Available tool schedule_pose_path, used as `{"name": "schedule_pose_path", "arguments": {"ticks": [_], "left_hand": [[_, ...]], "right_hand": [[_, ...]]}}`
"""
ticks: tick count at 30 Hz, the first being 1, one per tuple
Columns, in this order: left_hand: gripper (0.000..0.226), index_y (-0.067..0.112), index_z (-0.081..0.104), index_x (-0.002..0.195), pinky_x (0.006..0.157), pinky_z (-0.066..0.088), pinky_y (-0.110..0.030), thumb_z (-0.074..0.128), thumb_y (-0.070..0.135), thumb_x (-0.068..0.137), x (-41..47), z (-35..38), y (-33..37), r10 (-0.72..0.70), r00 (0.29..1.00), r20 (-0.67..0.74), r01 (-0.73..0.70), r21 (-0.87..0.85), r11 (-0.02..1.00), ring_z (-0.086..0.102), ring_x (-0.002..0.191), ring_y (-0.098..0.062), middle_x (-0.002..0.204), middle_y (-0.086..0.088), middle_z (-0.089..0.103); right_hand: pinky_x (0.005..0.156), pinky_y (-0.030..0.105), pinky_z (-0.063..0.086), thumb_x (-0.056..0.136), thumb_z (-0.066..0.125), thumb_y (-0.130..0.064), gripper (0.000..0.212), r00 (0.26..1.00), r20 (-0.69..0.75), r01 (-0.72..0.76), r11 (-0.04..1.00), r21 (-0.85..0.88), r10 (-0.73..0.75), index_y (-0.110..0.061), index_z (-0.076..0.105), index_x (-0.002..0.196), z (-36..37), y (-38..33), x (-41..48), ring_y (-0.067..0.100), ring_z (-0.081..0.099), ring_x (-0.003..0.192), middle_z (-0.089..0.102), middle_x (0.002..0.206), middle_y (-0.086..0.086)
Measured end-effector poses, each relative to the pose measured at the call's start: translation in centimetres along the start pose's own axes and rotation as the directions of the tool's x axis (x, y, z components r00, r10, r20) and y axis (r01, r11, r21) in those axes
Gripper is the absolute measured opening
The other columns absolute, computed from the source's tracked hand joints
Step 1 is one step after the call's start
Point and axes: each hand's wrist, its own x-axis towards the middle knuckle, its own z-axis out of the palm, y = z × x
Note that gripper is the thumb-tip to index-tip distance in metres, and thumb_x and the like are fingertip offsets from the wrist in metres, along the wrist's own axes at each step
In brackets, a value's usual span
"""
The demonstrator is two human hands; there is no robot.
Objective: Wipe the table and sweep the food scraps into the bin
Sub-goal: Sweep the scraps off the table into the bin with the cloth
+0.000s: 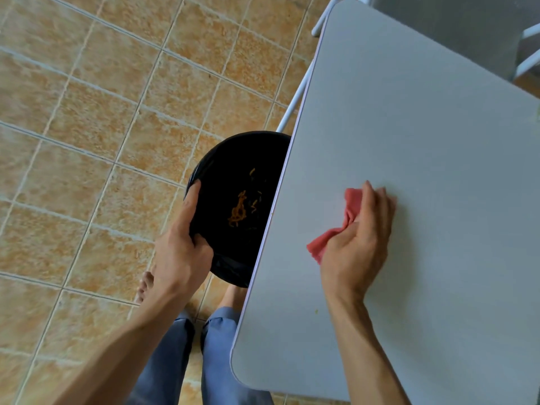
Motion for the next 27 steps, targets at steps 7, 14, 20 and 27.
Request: {"name": "schedule_pose_path", "arguments": {"ticks": [7, 14, 20, 27], "left_hand": [[0.091, 0.042, 0.028, 0.151, 0.053, 0.05, -0.035, 0.046, -0.008, 0.077, -0.9, 0.6, 0.7, -0.065, 0.998, -0.011, 0.065, -0.031, 0.997, 0.06, 0.061, -0.014, 0.098, 0.0, 0.066], [0.091, 0.044, 0.028, 0.151, 0.057, 0.054, -0.044, 0.045, -0.009, 0.078, -0.8, 0.1, 0.9, -0.063, 0.998, -0.012, 0.062, -0.051, 0.997, 0.063, 0.065, -0.024, 0.117, -0.014, 0.069], [0.092, 0.044, 0.028, 0.15, 0.062, 0.057, -0.045, 0.045, -0.01, 0.078, -0.8, 0.2, 0.3, -0.088, 0.996, -0.035, 0.085, -0.076, 0.993, 0.059, 0.062, -0.016, 0.081, 0.03, 0.044], [0.089, 0.042, 0.028, 0.151, 0.048, 0.044, -0.038, 0.047, -0.008, 0.08, -1.7, 0.8, 0.8, -0.119, 0.991, -0.061, 0.113, -0.093, 0.989, 0.055, 0.051, -0.014, 0.091, 0.012, 0.061]], "right_hand": [[0.127, 0.045, 0.024, 0.088, 0.045, 0.006, 0.058, 0.955, 0.202, 0.211, 0.976, 0.044, -0.216, -0.009, 0.055, 0.144, 3.8, -6.9, -2.8, 0.035, 0.028, 0.153, 0.039, 0.16, 0.015], [0.127, 0.042, 0.025, 0.1, 0.034, -0.001, 0.05, 0.895, 0.288, 0.317, 0.939, 0.13, -0.342, -0.006, 0.054, 0.145, 2.8, -5.4, -1.9, 0.027, 0.025, 0.155, 0.04, 0.16, 0.012], [0.12, 0.053, 0.034, 0.099, 0.028, -0.013, 0.053, 0.997, 0.063, 0.043, 0.999, -0.032, -0.041, -0.003, 0.054, 0.144, 1.0, -1.4, -0.2, 0.036, 0.031, 0.151, 0.042, 0.158, 0.017], [0.125, 0.046, 0.028, 0.091, 0.04, 0.008, 0.057, 0.877, 0.301, 0.36, 0.927, 0.101, -0.374, -0.006, 0.053, 0.145, 4.3, -8.6, -4.4, 0.032, 0.027, 0.154, 0.042, 0.159, 0.014]]}}
